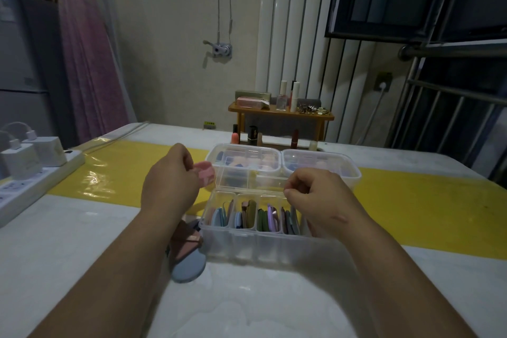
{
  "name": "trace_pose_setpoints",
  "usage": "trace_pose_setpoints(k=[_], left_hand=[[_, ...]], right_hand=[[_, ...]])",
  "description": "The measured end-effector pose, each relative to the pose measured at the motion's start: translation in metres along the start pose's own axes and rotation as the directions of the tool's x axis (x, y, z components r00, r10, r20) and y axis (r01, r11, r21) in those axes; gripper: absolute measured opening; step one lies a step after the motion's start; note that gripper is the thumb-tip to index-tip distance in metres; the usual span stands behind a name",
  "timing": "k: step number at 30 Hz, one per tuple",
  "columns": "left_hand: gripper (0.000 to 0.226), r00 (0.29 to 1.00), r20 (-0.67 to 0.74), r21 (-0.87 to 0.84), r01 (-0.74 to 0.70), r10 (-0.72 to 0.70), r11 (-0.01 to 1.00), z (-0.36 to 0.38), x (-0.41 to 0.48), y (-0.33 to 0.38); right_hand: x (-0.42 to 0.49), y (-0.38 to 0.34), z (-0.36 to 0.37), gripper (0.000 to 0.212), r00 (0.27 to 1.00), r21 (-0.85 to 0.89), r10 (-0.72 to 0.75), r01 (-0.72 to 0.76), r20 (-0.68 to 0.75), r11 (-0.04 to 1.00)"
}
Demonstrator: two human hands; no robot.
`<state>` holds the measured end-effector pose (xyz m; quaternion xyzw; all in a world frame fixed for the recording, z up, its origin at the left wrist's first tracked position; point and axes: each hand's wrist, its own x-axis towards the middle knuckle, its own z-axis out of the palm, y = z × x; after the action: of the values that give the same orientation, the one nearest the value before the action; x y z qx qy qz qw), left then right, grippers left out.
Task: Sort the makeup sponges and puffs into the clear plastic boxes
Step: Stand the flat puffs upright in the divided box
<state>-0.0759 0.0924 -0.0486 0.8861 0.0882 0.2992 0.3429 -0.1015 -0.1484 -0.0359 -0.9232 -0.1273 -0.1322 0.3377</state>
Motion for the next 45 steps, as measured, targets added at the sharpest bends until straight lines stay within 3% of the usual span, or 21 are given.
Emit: trace_pose_setpoints(k=[9, 21, 27, 36, 40, 45], left_hand=[[0.014, 0.985, -0.107, -0.085, -0.143, 0.133, 0.986, 0.003, -0.002, 0.007], [0.014, 0.984, 0.069, -0.402, -0.123, 0.164, 0.907, 0.010, -0.010, 0.018], [0.020, 0.961, 0.148, -0.499, -0.130, 0.233, 0.857, 0.009, -0.015, 0.024], [0.019, 0.911, 0.255, -0.528, -0.149, 0.323, 0.836, 0.006, -0.018, 0.028], [0.017, 0.883, 0.310, -0.531, -0.146, 0.351, 0.835, 0.007, -0.019, 0.028], [0.017, 0.908, 0.287, -0.471, -0.144, 0.305, 0.871, 0.006, -0.018, 0.026]], right_hand=[[0.001, 0.001, -0.001, 0.020, 0.999, 0.062, -0.009, 0.011, -0.035, 0.998], [0.002, -0.002, 0.003, 0.015, 0.999, 0.104, -0.018, 0.023, -0.046, 0.994], [-0.001, -0.006, 0.002, 0.027, 1.000, 0.262, -0.030, 0.029, 0.001, 0.965], [-0.003, -0.012, 0.006, 0.015, 0.995, 0.232, -0.101, 0.092, 0.027, 0.968], [-0.001, -0.011, 0.003, 0.010, 0.996, 0.263, -0.083, 0.092, -0.045, 0.960], [0.000, -0.005, -0.012, 0.014, 0.984, 0.328, -0.011, 0.068, -0.175, 0.942]])
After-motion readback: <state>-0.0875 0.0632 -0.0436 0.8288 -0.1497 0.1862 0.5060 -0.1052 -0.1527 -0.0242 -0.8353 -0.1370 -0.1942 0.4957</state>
